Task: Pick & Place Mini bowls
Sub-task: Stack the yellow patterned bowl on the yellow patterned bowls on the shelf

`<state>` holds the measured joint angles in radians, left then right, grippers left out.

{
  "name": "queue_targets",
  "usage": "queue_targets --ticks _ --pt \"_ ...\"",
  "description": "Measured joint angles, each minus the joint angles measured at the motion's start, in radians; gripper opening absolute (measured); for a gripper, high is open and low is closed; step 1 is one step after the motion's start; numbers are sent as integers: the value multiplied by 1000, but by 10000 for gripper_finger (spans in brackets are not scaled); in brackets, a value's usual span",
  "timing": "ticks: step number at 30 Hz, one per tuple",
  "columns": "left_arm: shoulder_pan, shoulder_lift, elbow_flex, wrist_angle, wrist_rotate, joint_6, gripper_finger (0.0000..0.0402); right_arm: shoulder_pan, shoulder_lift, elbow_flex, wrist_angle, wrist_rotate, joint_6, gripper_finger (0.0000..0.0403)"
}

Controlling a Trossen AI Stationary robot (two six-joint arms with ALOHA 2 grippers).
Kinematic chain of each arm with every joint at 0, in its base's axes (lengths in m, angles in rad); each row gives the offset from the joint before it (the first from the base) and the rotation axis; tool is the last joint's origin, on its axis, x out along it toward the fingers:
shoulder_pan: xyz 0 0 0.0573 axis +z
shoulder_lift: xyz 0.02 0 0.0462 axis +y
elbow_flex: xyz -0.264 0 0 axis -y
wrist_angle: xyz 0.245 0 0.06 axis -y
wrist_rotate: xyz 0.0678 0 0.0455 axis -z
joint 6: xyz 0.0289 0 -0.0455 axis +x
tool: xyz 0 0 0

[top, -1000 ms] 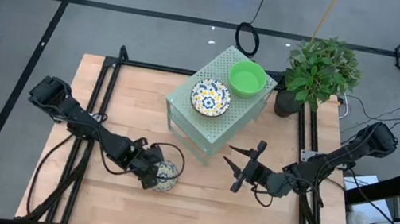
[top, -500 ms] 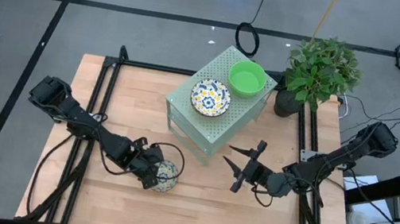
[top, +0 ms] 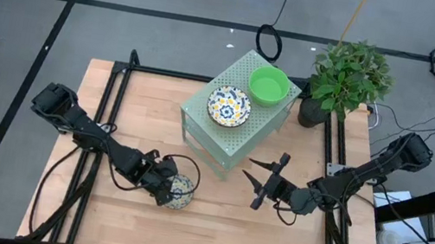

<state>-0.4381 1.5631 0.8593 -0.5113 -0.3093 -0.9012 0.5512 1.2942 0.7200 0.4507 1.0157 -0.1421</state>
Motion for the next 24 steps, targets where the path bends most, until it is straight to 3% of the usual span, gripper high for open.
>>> queue_targets --ticks 24 --pt "0 0 0 0 -14 -45 127 0 0 0 0 0 0 164"
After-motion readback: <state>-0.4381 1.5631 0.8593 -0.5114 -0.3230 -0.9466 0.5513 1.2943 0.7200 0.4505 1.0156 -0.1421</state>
